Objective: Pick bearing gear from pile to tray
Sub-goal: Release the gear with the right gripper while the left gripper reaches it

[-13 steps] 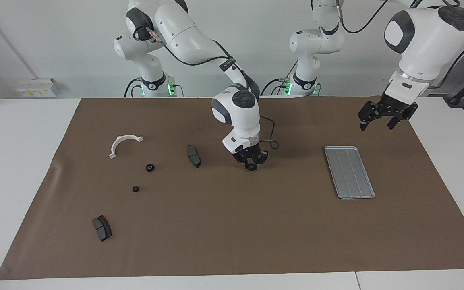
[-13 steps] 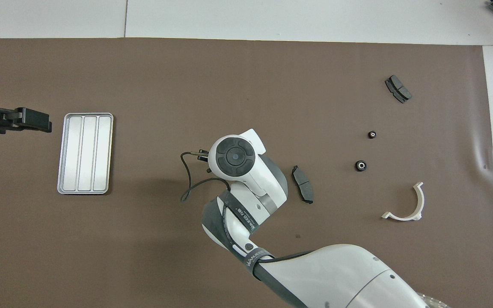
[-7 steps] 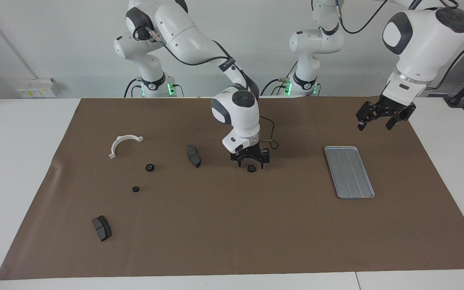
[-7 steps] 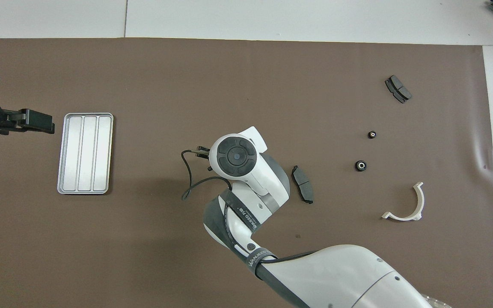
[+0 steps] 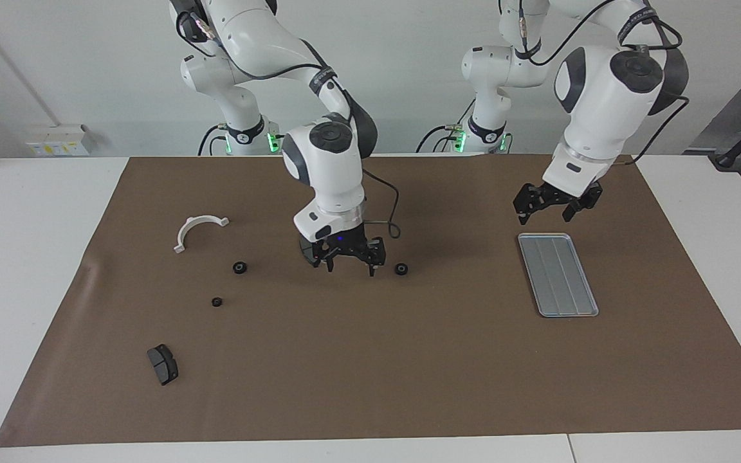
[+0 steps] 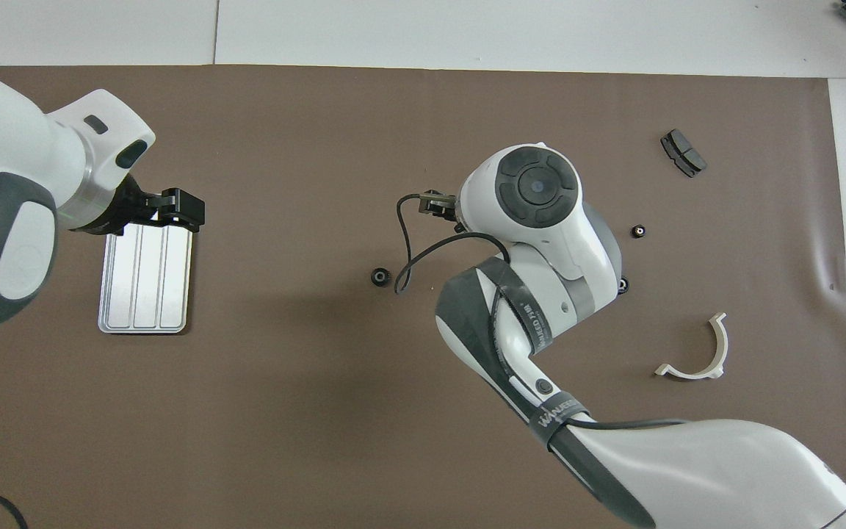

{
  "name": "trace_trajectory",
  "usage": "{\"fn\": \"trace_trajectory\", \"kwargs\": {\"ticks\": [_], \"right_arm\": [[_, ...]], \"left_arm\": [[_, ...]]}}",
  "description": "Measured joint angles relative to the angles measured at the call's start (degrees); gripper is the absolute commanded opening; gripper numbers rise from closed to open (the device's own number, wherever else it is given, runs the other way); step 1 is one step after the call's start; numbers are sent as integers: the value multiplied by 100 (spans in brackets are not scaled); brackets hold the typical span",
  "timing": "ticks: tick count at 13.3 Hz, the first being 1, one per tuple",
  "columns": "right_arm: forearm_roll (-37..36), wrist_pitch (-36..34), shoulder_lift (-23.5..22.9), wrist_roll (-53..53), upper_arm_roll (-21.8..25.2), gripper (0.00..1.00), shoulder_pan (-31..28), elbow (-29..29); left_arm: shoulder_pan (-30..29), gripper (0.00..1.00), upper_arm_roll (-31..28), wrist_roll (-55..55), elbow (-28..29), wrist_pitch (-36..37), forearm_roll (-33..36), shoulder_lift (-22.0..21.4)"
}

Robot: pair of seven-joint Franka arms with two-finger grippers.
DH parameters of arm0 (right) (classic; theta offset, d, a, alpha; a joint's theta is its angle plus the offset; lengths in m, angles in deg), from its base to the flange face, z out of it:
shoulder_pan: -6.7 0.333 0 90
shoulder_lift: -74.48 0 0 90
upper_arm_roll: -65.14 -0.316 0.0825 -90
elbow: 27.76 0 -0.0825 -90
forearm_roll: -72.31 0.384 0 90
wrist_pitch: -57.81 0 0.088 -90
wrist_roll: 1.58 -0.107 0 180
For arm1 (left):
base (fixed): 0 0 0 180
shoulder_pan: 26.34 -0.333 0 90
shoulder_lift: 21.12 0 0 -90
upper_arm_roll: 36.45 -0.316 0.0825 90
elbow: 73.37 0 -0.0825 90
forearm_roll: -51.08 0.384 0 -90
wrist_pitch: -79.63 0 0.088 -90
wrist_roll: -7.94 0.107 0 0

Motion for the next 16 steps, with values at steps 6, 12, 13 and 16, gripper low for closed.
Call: {"fn": "trace_trajectory", "kwargs": {"ticks": [6, 12, 13, 16], "right_arm": [[-3, -24, 236, 2641, 6, 100, -1261, -687], [-3, 1188, 781, 4012, 0, 100, -1876, -2532], [-3, 1271, 870, 4016, -17, 100, -1874, -2772], [-5, 1313, 1107, 4151, -52, 100, -1876, -3197]], "left_arm": [[619, 100, 8, -529, -411, -9, 2, 559], [1153, 100, 12, -1222, -973, -89, 2, 1443], [1191, 100, 10, -1306, -1024, -165, 2, 1551], [1383, 100, 21, -1670, -1059, -598, -2, 1793]]}}
